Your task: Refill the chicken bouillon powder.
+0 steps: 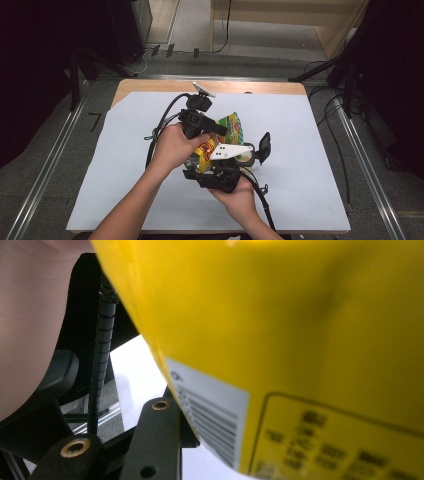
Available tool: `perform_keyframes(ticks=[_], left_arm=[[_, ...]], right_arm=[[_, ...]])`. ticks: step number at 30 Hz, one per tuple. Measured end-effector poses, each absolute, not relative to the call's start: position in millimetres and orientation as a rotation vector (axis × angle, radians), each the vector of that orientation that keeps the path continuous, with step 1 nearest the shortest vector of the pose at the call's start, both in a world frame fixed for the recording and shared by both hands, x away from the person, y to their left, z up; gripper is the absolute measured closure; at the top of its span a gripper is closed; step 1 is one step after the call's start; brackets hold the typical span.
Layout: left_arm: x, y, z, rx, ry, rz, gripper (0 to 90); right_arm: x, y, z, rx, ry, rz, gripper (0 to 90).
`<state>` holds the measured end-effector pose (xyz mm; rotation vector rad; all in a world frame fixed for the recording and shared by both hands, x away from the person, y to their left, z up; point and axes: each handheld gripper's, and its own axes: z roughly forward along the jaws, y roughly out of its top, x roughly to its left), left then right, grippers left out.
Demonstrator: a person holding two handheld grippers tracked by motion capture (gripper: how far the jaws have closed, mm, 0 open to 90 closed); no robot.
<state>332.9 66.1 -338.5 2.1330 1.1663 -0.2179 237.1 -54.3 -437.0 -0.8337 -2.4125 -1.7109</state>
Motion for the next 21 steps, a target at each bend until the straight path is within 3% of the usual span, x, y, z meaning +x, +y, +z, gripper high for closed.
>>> perform_keyframes(ticks=[21], left_arm=[[330.6,72.0,-335.1,2.114,1.172,-0.201,82.5]], right_arm=[[238.7,-51.9,-434.9,-0.804,-2.418,-1.718,67.0]])
